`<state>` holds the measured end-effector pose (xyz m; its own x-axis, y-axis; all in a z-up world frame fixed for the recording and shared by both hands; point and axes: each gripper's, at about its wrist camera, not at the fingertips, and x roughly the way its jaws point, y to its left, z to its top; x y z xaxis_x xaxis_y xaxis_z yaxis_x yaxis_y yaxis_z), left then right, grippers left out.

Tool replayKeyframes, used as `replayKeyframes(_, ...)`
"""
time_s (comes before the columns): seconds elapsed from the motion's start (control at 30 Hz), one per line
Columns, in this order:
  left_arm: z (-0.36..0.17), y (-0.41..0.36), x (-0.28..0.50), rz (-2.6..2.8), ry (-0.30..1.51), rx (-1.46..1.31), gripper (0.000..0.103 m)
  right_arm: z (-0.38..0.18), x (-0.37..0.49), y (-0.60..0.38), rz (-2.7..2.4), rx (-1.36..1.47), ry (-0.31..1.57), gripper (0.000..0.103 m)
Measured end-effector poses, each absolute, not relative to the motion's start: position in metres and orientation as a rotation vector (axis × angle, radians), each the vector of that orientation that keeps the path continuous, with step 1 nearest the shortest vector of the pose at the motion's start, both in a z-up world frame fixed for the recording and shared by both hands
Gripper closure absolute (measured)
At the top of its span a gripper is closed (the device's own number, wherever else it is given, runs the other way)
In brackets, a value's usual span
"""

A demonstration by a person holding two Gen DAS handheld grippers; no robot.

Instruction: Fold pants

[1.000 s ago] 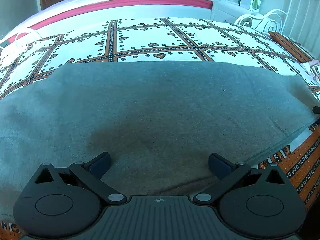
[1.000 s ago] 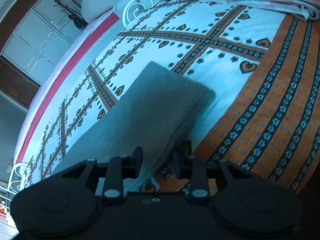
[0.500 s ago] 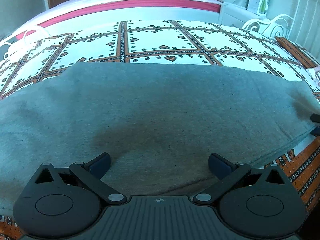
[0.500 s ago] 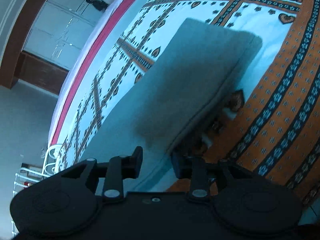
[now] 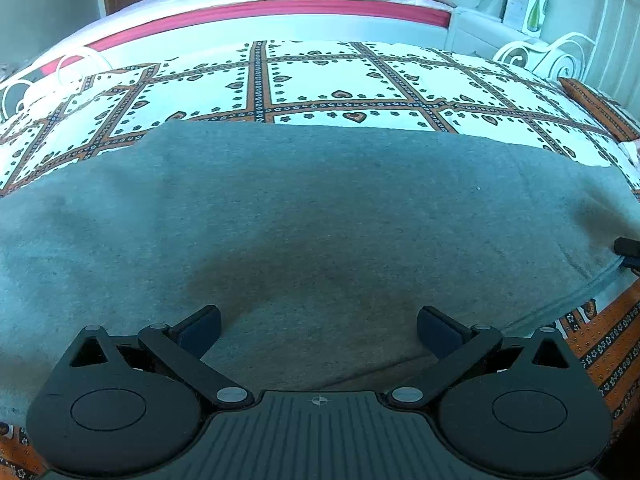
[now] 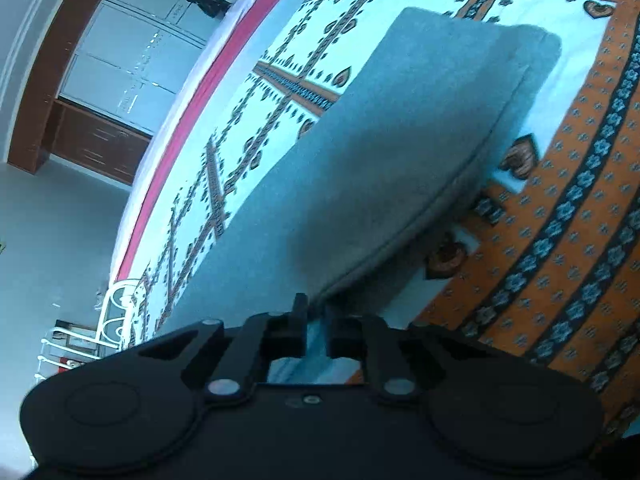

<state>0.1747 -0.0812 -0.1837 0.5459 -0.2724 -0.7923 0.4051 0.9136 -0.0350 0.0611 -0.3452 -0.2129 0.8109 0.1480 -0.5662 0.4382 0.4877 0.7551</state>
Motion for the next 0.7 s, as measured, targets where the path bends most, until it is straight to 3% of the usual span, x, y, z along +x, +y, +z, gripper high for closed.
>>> replayKeyframes(0.3, -0.185, -0.077, 0.175, -0.395, 0.912, 0.152, 0.0, -0.208, 0.054, -0.335, -0.236, 0.832, 0.736, 0.103)
replayKeyframes(0.43, -0.183, -0.079, 0.175, -0.402, 0.908, 0.143, 0.0, -0.191, 0.05, -0.339, -0.209, 0.862, 0.71, 0.089)
replayKeyframes(0.7, -0.189, -0.092, 0.177, -0.421, 0.916, 0.195, 0.0, -0.175, 0.076, -0.349, -0.237, 0.741, 0.716, 0.087)
